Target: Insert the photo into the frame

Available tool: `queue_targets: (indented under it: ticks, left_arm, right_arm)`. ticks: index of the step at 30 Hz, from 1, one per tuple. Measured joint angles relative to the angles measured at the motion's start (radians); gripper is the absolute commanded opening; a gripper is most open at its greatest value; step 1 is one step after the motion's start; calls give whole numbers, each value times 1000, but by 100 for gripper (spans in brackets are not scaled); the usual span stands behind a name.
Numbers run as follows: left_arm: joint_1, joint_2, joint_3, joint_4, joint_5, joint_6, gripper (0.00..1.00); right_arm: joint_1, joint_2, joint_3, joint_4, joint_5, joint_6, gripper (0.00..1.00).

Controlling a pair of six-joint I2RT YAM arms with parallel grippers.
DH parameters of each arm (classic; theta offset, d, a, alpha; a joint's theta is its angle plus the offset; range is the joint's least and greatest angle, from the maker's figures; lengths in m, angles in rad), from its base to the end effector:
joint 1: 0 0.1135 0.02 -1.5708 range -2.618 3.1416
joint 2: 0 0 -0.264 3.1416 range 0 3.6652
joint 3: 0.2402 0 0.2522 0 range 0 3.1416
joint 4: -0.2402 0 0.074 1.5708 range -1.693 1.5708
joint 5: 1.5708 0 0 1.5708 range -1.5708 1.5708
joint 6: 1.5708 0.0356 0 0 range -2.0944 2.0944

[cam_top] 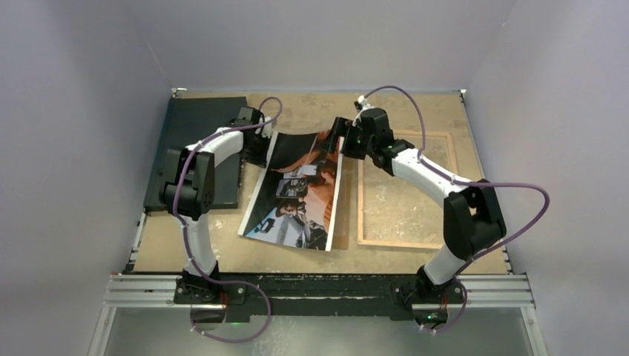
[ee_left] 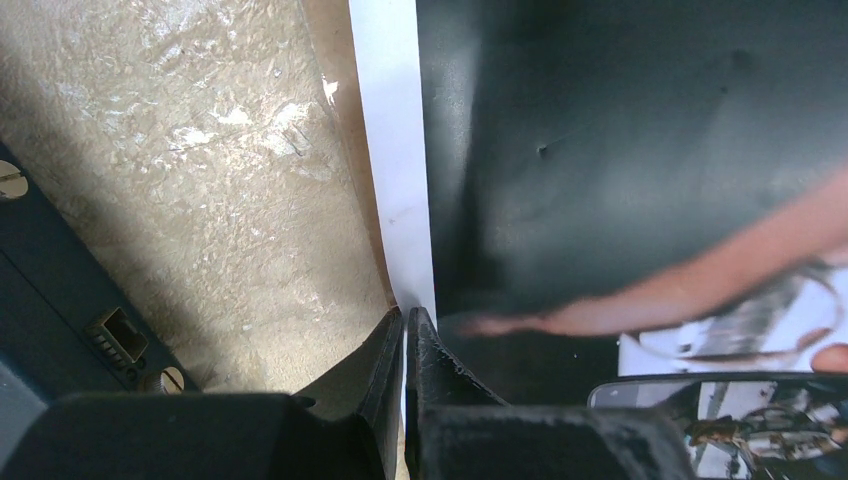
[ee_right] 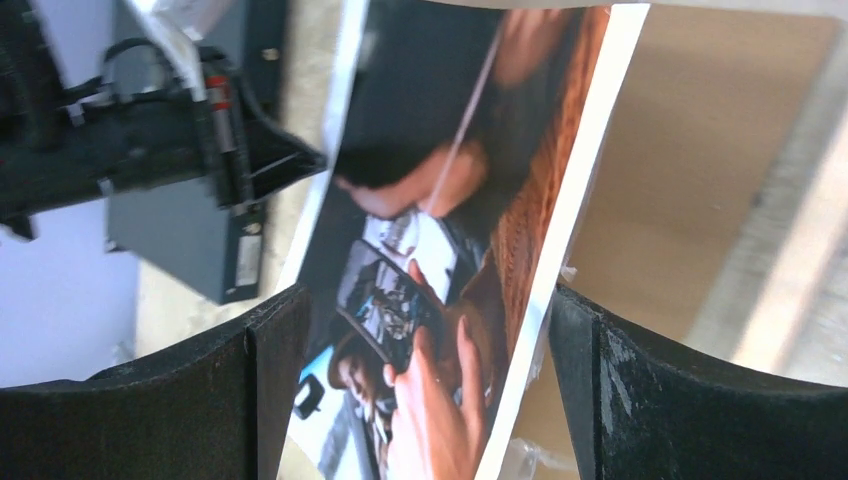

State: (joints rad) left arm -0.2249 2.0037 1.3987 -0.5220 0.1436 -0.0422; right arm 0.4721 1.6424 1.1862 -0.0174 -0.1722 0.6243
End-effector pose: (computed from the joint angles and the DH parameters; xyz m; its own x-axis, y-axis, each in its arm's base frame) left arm 0.4017 -0.0971 0.1645 -0.8914 0.1611 -0.4235 0.2432 0.9587 -0.1472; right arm 0.3377 0.1793 0.2730 -0.6708 0.3041 -0.6764 -0.2363 0.7769 0.5836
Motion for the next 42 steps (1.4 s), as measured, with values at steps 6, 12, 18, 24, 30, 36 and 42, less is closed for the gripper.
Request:
queue_targets:
  ticks: [6, 12, 18, 24, 30, 36, 42]
  left_arm:
    - [0, 0, 0, 0, 0, 0, 0]
    - [0, 0, 0, 0, 0, 0, 0]
    - [0, 0, 1, -1, 0, 0, 0]
    - [-2, 8, 13, -2, -16, -1, 0]
    - [-10, 37, 54, 0, -23, -4, 0]
    - [-12, 45, 66, 4, -26, -11, 0]
    - [-12, 45, 66, 5, -24, -17, 0]
  right_arm:
    - [-4, -11, -97, 143, -127, 21, 87]
    - [-48, 5, -198, 234, -220, 65, 84]
    - [-56, 5, -196, 265, -265, 80, 74]
    - [-94, 4, -159, 277, -311, 96, 58]
    - [-161, -6, -160, 294, -348, 119, 51]
    - [-186, -9, -161, 332, -374, 152, 49]
    - [-185, 16, -165, 442, -415, 205, 60]
